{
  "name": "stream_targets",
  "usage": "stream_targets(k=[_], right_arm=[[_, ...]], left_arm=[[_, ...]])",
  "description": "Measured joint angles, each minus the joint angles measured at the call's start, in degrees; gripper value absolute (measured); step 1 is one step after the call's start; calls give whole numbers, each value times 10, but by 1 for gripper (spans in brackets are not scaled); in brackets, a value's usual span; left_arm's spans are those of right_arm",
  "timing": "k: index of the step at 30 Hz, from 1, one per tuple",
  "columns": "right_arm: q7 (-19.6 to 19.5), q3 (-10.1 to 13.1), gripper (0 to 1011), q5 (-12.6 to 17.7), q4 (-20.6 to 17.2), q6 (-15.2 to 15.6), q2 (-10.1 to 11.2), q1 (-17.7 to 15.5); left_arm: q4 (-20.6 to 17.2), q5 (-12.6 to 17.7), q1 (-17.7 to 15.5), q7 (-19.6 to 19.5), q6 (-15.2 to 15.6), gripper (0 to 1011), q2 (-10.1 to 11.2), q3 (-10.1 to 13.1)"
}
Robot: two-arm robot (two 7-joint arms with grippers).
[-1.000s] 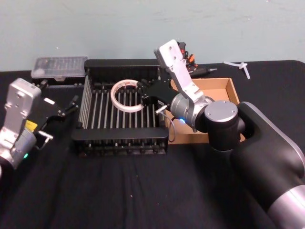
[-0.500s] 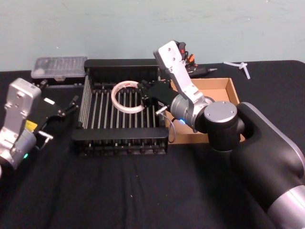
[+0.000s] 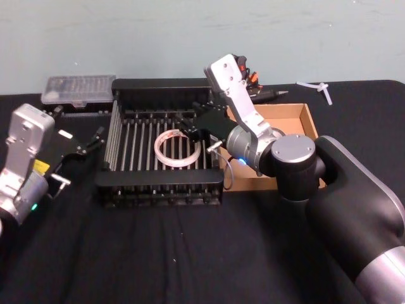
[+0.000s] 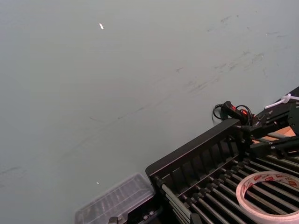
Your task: Pick up the white tape and place it into the black box , Pick up the silver tape and place it into the brown box.
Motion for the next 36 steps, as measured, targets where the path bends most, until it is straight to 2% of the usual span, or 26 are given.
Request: stream_targets(k=[6,7,8,14,17,23,31,36], right_arm=[[0,0,669,0,0,0,0,0],[0,0,728,0,0,0,0,0],[0,0,728,0,0,0,0,0],[0,0,927,1,0,0,0,0],[0,0,985,1,0,0,0,0],[9,10,1003,4,-18,2,3,-9],[13,32,1002,16,-74,11,16,-33],[10,54,1002,29,-119,17,32,-52]], left_arm=[[0,0,0,0,0,1001,0,0],[0,0,0,0,0,1001,0,0],[0,0,0,0,0,1001,0,0],[0,0,0,0,0,1001,0,0],[0,0,0,0,0,1001,0,0],[0,0,0,0,0,1001,0,0],[0,0,0,0,0,1001,0,0],[0,0,0,0,0,1001,0,0]])
